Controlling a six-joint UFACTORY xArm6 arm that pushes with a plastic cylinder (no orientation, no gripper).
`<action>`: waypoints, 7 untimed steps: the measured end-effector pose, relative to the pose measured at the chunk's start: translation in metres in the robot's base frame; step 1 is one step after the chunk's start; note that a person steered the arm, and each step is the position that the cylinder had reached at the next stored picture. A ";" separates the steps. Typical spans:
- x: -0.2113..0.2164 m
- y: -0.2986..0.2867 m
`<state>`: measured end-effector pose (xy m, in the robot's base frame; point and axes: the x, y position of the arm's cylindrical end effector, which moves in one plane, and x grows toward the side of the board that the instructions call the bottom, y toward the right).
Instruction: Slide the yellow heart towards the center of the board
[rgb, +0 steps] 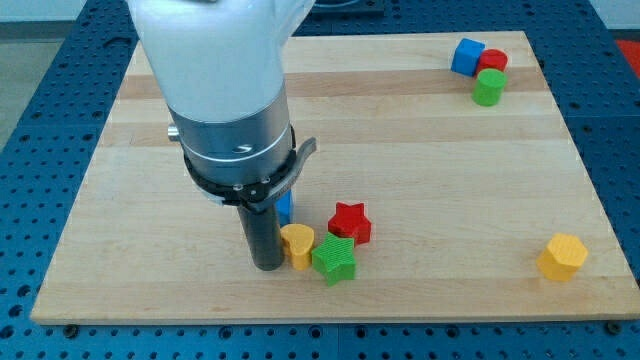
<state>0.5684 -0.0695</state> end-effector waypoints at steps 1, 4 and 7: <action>0.000 0.011; 0.001 0.035; -0.011 0.053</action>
<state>0.5575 -0.0165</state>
